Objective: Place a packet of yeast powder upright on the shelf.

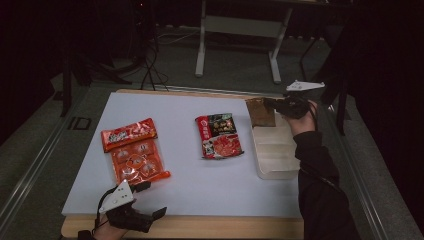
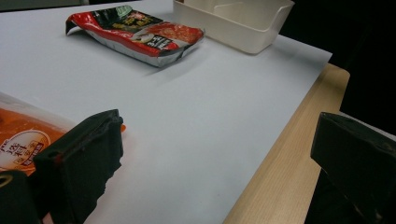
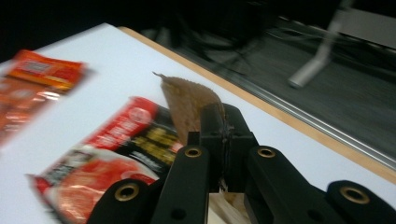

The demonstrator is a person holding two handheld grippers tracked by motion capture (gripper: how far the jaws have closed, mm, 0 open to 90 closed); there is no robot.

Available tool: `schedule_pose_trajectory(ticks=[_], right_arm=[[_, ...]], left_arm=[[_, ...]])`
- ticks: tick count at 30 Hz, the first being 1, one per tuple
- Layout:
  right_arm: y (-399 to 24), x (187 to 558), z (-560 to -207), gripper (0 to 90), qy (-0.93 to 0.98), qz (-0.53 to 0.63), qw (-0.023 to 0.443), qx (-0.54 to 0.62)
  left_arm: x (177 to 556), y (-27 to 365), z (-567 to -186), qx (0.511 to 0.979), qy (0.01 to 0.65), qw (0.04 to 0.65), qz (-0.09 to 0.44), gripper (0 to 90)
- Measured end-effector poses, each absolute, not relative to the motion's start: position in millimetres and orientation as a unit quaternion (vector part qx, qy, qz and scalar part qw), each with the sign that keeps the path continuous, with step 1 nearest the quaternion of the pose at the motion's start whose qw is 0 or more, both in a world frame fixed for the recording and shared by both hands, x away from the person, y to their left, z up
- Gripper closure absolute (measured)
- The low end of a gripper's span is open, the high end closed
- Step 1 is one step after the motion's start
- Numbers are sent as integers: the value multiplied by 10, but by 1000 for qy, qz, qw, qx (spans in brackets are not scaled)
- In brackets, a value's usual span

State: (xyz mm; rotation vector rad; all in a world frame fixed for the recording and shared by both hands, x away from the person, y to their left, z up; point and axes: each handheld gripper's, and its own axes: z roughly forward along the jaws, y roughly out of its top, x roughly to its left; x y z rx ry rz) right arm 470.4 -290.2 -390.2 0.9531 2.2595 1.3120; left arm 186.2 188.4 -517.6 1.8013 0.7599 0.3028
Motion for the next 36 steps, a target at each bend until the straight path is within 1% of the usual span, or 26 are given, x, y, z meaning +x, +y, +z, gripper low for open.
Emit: schedule_pose_trajectory(ticks=[2, 7, 14, 16, 19, 20, 22, 23, 24, 25, 27, 28, 31, 33, 34, 36], right_arm=[[-2979, 4719, -3934, 892, 790, 469, 179, 352], [-3124, 4729, -3964, 891, 778, 452, 207, 385], [-3280, 4771, -4030, 886, 759, 427, 213, 443], [-3301, 4773, -4031, 867, 757, 430, 212, 445], [-3315, 4761, -3998, 805, 756, 426, 223, 445], [-3320, 4752, -3982, 801, 754, 424, 229, 446], [-3336, 4733, -3949, 754, 749, 432, 231, 447], [-3342, 4721, -3928, 721, 746, 435, 232, 448], [-3348, 4708, -3905, 661, 743, 436, 237, 448], [-3354, 4699, -3882, 636, 743, 436, 241, 447], [-3362, 4666, -3832, 630, 743, 433, 253, 444], [-3364, 4652, -3808, 599, 744, 431, 259, 441], [-3366, 4593, -3739, 556, 739, 436, 267, 439], [-3367, 4547, -3700, 472, 732, 442, 265, 445], [-3362, 4524, -3686, 455, 732, 443, 266, 444], [-3348, 4468, -3666, 378, 734, 443, 272, 437]], left_arm=[[1863, 1885, -5177, 761, 321, 549, 128, 26], [1865, 1886, -5178, 760, 323, 549, 128, 26], [1865, 1881, -5179, 761, 322, 549, 127, 26], [1867, 1883, -5179, 761, 323, 549, 127, 26], [1867, 1881, -5180, 761, 323, 549, 127, 26], [1868, 1881, -5181, 761, 323, 548, 127, 26], [1868, 1880, -5181, 762, 322, 548, 127, 26], [1868, 1879, -5181, 762, 322, 548, 127, 26], [1869, 1878, -5183, 761, 323, 548, 127, 26], [1870, 1878, -5183, 761, 323, 548, 126, 26], [1872, 1877, -5185, 760, 324, 549, 126, 26], [1873, 1876, -5185, 760, 324, 549, 126, 26], [1873, 1877, -5186, 760, 325, 549, 126, 26], [1873, 1879, -5186, 760, 325, 549, 126, 26], [1874, 1878, -5187, 760, 325, 549, 126, 26], [1878, 1876, -5191, 759, 325, 550, 125, 26]])
